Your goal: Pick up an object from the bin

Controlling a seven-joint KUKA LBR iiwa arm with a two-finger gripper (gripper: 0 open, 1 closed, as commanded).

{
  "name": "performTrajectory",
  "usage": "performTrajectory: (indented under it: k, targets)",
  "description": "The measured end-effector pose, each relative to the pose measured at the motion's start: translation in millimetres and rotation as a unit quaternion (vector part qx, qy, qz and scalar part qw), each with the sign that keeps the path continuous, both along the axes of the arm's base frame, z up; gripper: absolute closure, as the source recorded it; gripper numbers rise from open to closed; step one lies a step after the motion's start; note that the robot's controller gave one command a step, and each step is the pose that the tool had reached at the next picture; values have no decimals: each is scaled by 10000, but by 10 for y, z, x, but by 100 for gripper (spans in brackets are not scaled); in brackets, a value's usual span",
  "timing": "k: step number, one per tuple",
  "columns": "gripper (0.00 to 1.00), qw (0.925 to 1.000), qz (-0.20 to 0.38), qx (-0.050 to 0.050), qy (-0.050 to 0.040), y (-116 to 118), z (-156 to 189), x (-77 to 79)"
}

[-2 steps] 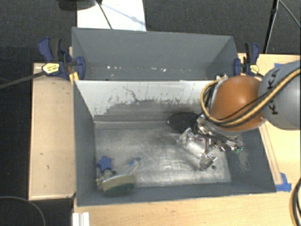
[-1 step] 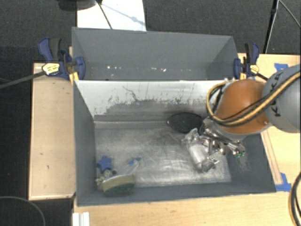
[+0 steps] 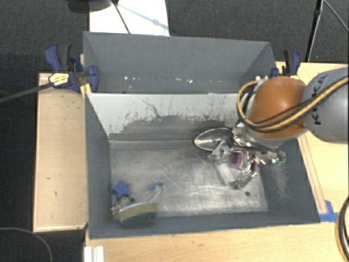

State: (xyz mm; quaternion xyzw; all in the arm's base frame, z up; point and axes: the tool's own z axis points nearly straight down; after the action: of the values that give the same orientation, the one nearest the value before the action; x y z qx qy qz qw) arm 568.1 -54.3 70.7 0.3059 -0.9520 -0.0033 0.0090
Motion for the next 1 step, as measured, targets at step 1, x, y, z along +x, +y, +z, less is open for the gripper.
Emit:
performTrajectory:
  k: [1]
  targets:
    - [0, 9988, -484, 14, -84, -356, 10, 210]
